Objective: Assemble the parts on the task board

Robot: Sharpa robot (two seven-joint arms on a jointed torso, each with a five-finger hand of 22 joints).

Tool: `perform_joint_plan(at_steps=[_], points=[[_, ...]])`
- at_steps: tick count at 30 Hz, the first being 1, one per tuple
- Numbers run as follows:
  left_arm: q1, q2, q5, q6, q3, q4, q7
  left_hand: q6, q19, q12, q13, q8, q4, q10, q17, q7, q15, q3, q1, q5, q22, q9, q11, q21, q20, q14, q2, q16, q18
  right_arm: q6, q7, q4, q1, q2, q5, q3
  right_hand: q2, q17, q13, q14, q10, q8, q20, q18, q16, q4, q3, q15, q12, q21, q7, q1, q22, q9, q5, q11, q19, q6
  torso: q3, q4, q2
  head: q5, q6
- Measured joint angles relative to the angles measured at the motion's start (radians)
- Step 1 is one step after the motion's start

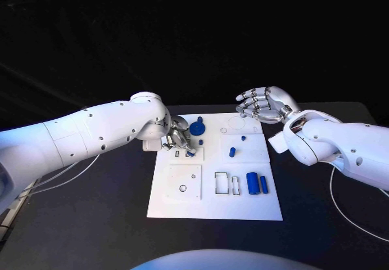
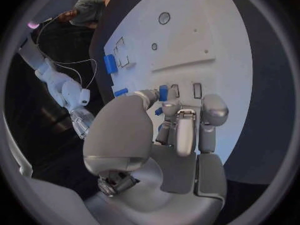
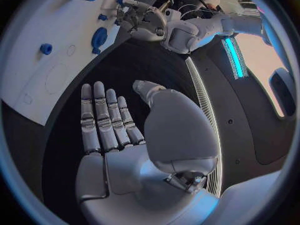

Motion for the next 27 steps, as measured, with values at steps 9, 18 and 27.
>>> perform_joint_plan(at_steps=[9,18,27], points=[[0.000,-0.045,0.068,-0.025,0.005,0.032,0.002,0.000,0.000,0.015,0.029,0.001,0.006,0.019,0.000,0.000,0.000,0.007,0.000,-0.003,0.005,0.000,-0.001,0.000,0.000,0.000,0.000,0.000,0.000,0.000,0.000,0.000,0.000,-0.002,0.000,0.000,0.000,-0.001,-0.002,0.000,0.000,0.000,0.000,0.000,0.000,0.000,0.000,0.000,0.000,0.000,0.000,0.000,-0.002,0.000,0.000,0.000,0.000,0.000,-0.0002,0.0015,0.000,0.000,0.001],[-0.008,-0.094,0.093,-0.078,0.006,0.075,0.002,0.004,0.024,0.042,0.075,0.053,0.027,0.055,0.000,-0.003,-0.009,0.028,-0.026,-0.005,0.030,0.000,-0.009,0.016,-0.009,-0.002,-0.026,0.000,0.000,0.000,0.002,0.000,0.000,-0.005,-0.001,0.000,0.000,-0.001,-0.002,0.000,0.000,0.000,0.000,0.000,0.000,0.000,0.000,0.000,0.000,0.000,0.000,0.000,-0.002,0.000,0.000,0.000,0.000,0.000,-0.0009,0.0028,-0.001,0.005,-0.001],[-0.031,-0.126,0.075,-0.176,0.005,0.115,0.004,0.013,0.045,0.062,0.124,0.089,0.012,0.096,0.000,-0.012,-0.018,0.099,-0.073,0.004,0.067,0.000,-0.022,0.029,-0.020,0.000,-0.059,0.004,-0.016,-0.002,0.008,-0.001,0.000,-0.009,-0.002,-0.001,0.005,-0.003,-0.007,0.000,0.000,0.005,0.000,0.000,-0.005,0.000,0.000,0.000,0.000,-0.004,0.000,-0.005,-0.008,-0.001,0.004,0.000,0.000,0.000,-0.0028,0.0057,-0.002,0.010,-0.001]])
